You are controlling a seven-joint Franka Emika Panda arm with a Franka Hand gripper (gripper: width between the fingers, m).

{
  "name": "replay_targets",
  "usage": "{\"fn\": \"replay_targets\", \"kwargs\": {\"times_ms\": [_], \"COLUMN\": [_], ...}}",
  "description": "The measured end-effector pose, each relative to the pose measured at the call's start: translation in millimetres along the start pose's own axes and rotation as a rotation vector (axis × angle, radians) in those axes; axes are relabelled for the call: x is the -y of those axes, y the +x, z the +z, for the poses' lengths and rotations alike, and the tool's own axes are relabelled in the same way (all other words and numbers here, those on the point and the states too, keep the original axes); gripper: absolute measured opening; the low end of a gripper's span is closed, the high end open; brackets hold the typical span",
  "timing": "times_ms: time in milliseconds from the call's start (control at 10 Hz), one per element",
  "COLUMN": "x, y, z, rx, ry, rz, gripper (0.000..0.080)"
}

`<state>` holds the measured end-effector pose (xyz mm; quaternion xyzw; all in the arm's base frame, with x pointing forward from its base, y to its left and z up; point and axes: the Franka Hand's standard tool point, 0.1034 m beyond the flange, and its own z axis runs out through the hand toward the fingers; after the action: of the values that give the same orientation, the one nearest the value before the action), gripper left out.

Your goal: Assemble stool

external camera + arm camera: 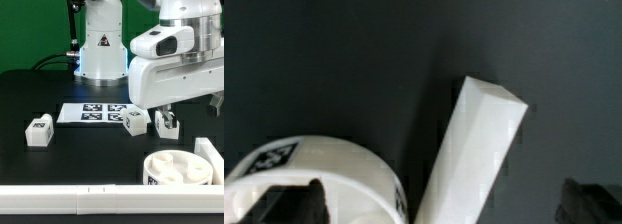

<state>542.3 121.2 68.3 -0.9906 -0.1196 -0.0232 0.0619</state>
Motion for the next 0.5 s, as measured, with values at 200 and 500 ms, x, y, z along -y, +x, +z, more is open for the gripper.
{"fn": "replay_targets", "kwargs": {"times_ms": [200, 500], "x": [-11.7, -3.3], "y": [-14.9, -38.7], "z": [1.3, 3.5], "rx": [0.063, 0.094], "ry": [0.006, -0.022], "rz": [0.179, 0.315], "gripper": [0.0649, 0.0649]}}
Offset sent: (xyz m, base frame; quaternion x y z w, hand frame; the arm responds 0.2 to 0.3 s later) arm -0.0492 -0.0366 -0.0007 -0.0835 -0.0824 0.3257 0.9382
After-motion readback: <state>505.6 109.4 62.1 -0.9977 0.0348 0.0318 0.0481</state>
